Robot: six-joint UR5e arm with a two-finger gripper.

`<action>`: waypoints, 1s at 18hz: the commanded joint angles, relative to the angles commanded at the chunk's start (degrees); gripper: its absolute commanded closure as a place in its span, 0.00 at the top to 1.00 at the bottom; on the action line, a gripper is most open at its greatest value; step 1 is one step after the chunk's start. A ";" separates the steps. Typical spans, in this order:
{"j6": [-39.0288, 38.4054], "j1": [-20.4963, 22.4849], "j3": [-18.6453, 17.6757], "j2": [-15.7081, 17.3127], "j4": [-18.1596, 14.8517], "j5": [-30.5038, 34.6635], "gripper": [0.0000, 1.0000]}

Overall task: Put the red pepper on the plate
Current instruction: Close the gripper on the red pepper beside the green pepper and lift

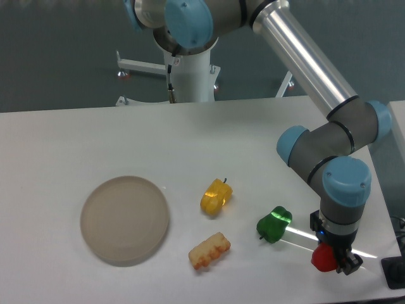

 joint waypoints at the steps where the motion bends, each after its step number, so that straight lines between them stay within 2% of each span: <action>1: 0.00 0.00 -0.35 0.17 0.00 0.00 0.64; 9: -1.23 -0.35 -1.23 1.32 -0.44 0.09 0.64; 12: -2.28 -0.61 -3.42 3.33 -0.70 0.09 0.64; 18: -8.69 -3.16 -11.76 10.53 -1.32 0.00 0.64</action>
